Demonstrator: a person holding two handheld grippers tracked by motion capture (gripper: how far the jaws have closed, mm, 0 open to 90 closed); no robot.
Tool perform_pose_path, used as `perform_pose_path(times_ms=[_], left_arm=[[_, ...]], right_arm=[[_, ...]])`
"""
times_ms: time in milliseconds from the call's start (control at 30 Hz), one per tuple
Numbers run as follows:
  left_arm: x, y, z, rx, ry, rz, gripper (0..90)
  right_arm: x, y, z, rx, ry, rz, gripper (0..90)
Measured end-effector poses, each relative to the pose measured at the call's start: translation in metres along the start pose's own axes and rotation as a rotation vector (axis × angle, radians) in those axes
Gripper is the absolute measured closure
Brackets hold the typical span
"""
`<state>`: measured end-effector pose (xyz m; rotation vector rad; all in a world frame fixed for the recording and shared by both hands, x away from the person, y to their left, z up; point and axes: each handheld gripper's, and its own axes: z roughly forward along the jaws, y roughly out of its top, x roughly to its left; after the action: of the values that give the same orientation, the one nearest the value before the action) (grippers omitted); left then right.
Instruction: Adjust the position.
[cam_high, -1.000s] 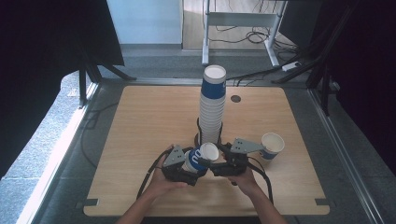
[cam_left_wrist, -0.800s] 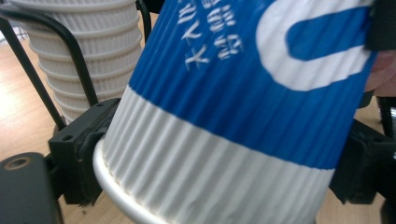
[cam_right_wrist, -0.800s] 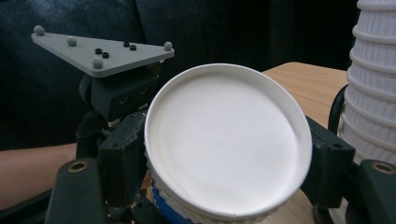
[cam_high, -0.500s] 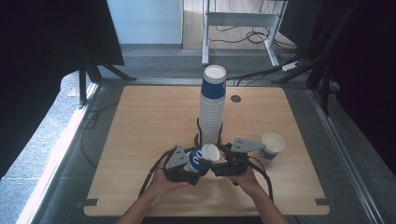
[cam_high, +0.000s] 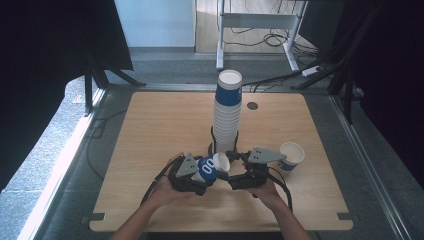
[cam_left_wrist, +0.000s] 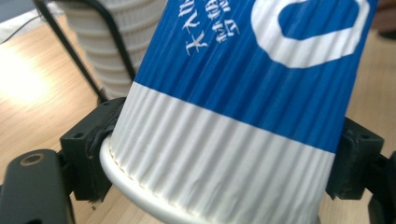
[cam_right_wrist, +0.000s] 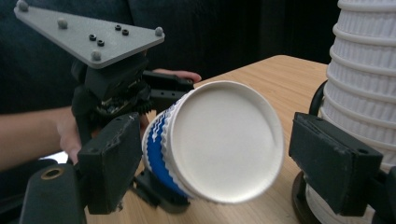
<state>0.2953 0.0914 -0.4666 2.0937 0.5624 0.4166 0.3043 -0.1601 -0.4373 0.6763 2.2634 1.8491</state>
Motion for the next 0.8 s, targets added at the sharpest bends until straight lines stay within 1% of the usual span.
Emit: perform_pose_path(times_ms=[33,67,100,133,233,300,467,533,600,633,667,733,767,800], left_arm=[[0.001,0.0,0.0,0.034,0.008,0.02,14.3],[0.001,0.001,0.0,0.051,0.007,0.03,14.3],[0.001,0.001,0.0,0.051,0.007,0.03,14.3],[0.0,0.002,0.0,0.088,0.009,0.055,14.3],[-0.002,0.004,0.0,0.132,0.017,0.096,14.3],[-0.002,0.006,0.001,0.148,0.01,0.108,14.3],[-0.004,0.008,0.002,0.17,0.011,0.131,14.2],[-0.003,0.008,0.001,0.173,0.013,0.138,14.2],[-0.004,0.009,0.001,0.17,0.006,0.141,14.2],[-0.004,0.009,0.001,0.17,0.006,0.141,14.1],[-0.004,0.01,0.0,0.169,0.0,0.151,14.1],[-0.005,0.012,-0.001,0.164,0.0,0.157,14.0],[-0.005,0.013,-0.001,0.167,0.0,0.163,13.9],[-0.005,0.013,-0.001,0.168,0.001,0.167,13.9]], right_arm=[[0.0,0.0,-0.001,0.016,-0.007,-0.016,17.7],[0.0,0.0,-0.001,0.023,-0.008,-0.023,17.6],[0.0,0.0,0.0,0.031,-0.009,-0.027,17.5],[0.0,0.0,0.0,0.039,-0.009,-0.027,17.3],[-0.001,-0.001,0.002,0.058,-0.005,-0.025,16.7],[-0.002,-0.002,0.004,0.072,0.0,-0.023,16.2],[-0.003,-0.005,0.008,0.102,0.012,-0.019,15.8],[-0.003,-0.007,0.01,0.117,0.019,-0.017,15.9],[-0.004,-0.008,0.012,0.135,0.023,-0.02,16.4],[-0.004,-0.008,0.012,0.135,0.023,-0.02,16.4],[-0.004,-0.009,0.013,0.147,0.031,-0.019,18.8],[-0.004,-0.01,0.014,0.147,0.041,-0.015,22.9],[-0.004,-0.01,0.014,0.147,0.055,-0.01,23.2],[-0.004,-0.01,0.015,0.146,0.055,-0.011,23.6]])
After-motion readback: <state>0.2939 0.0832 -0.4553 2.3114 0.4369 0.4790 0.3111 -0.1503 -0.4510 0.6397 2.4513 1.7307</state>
